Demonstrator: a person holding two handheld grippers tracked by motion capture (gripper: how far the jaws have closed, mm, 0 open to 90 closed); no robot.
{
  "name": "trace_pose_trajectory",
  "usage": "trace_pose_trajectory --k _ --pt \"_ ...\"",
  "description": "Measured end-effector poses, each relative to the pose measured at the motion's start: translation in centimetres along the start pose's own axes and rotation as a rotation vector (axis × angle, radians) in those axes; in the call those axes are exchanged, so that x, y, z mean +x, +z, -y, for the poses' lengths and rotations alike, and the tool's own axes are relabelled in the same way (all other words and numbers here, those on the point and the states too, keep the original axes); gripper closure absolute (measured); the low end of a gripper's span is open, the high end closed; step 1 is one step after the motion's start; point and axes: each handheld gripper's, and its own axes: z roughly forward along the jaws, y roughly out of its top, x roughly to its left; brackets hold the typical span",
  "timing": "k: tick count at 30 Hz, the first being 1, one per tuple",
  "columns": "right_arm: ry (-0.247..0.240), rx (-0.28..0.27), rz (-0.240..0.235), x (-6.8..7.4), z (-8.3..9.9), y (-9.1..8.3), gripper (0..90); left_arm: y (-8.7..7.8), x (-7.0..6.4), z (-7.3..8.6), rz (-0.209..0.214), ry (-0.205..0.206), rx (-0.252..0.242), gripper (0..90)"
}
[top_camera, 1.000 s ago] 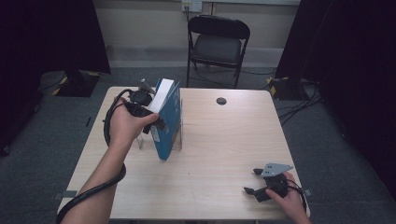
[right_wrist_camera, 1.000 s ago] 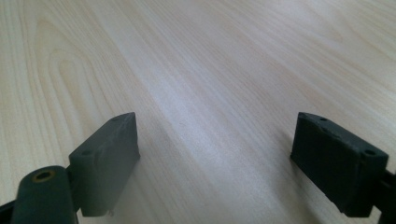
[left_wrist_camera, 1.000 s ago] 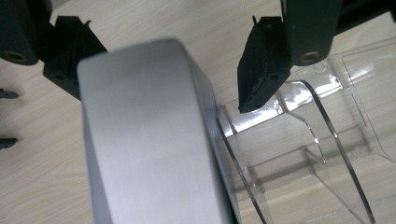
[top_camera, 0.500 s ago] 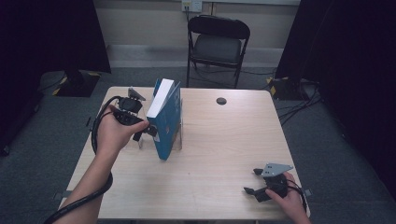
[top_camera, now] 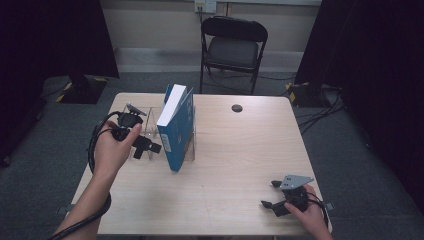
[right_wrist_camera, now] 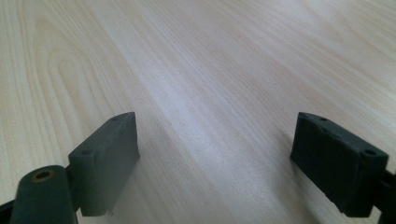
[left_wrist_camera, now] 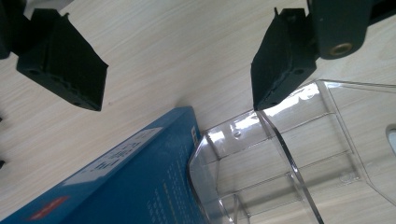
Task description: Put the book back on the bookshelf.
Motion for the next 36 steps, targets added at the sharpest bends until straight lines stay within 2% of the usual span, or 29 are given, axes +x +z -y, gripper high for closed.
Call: trace_pose_trajectory --k 3,13,33,36 --pt "0.001 0.000 0.001 0.0 0.0 0.0 13.9 0.2 0.2 0.4 0.004 0.001 0.010 18.5" --pt "-0.001 0.000 0.001 0.0 0.0 0.0 13.9 0.7 0.9 1.7 0.014 -0.007 -0.002 18.8" --pt "0.000 0.001 -0.001 0.0 0.0 0.0 13.9 2.5 3.1 4.8 0.055 -0.051 0.000 20.2" --pt "-0.001 0.001 -0.001 0.0 0.0 0.0 13.9 2.7 3.3 5.2 0.046 -0.055 0.000 20.3"
